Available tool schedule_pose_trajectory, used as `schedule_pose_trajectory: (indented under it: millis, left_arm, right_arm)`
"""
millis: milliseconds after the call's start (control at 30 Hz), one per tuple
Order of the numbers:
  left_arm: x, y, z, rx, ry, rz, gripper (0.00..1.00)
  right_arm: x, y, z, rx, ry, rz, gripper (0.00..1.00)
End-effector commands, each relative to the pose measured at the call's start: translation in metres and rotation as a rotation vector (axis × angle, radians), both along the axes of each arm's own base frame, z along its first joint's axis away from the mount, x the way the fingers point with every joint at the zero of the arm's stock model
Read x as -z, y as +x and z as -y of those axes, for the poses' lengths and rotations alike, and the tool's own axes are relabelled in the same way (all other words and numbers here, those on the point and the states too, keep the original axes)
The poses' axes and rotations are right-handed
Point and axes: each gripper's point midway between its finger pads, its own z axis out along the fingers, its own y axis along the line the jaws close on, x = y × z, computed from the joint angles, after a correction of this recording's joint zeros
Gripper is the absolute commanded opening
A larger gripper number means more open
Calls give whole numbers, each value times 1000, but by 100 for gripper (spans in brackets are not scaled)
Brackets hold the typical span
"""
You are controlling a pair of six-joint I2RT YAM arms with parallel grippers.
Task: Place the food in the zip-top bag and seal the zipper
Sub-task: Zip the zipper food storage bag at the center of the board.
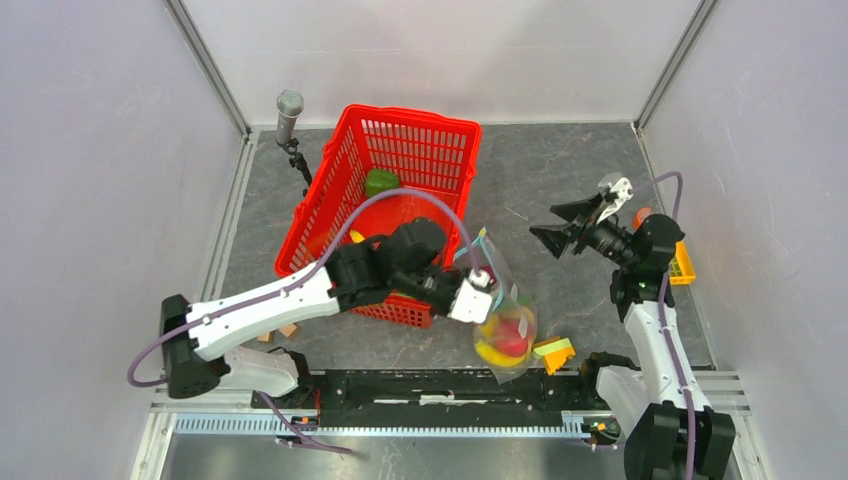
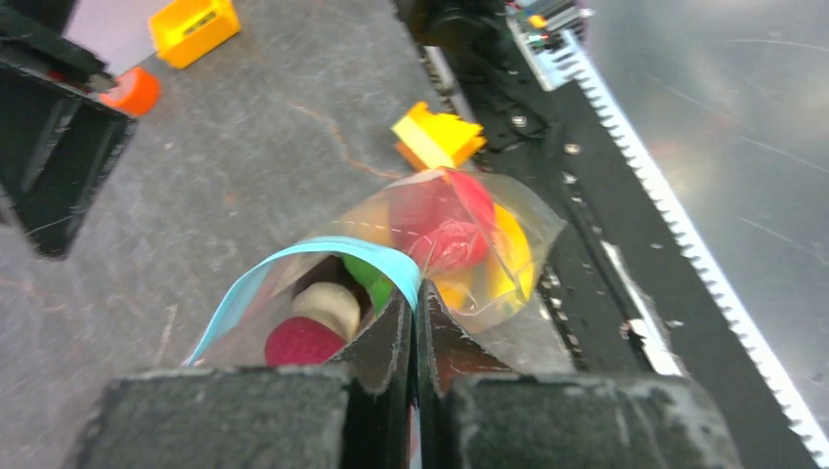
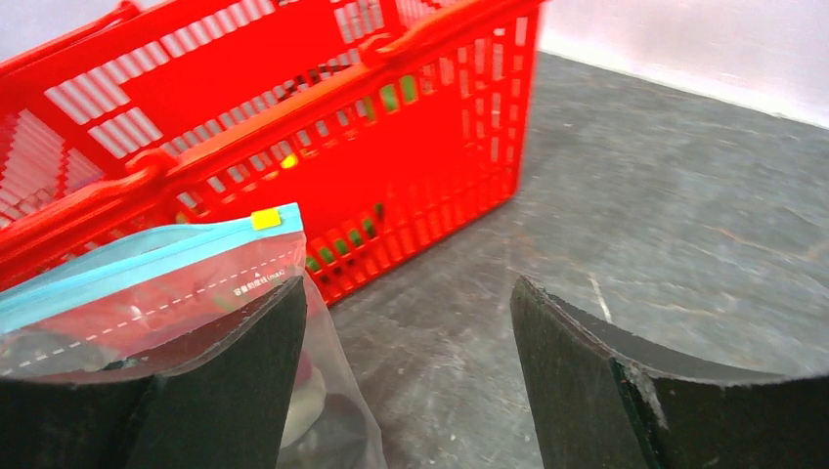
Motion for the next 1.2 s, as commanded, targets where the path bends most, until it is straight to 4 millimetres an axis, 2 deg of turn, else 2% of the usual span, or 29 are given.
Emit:
schedule_pose_trajectory:
  millis: [0,233,367,433,533,667,900,1000,1067,1167]
  left_arm:
    - [-8,-40,-18,120,-105,-78,2]
    - [18,-53,-47,89,-81,-129,2]
    - [27,-50,-52,26,-78,-148,2]
    - [32,-50,-55,17,-78,-143,2]
    - [35,-50,-59,5,-76,-143,2]
    - [39,-49,-60,-2,-68,-141,2]
    - [49,-48,-63,-15,-31,-146,2]
    - [48,-48,-65,-14,-38,-139,2]
    - [47,-46,-66,-19,-42,-128,2]
    - [48,-46,-66,-19,-40,-119,2]
  right_arm:
    - [-13,-27,-29,-189,-53,190,81]
    - [20,-44,-59,-413,-52,108,82]
    - [42,-54,-81,-539,-137,91,83]
    - [45,-60,-90,-595,-147,91,84]
    - [52,-55,-95,-612,-150,60,84]
    - [56,-53,-100,-674,-146,26,84]
    - [40,-44,-110,-718,-151,37,85]
    - [37,-48,-116,-789,-116,29,84]
    - [45,-47,-119,-797,-154,3,84]
    - [54,-58,-125,-882,-187,-3,84]
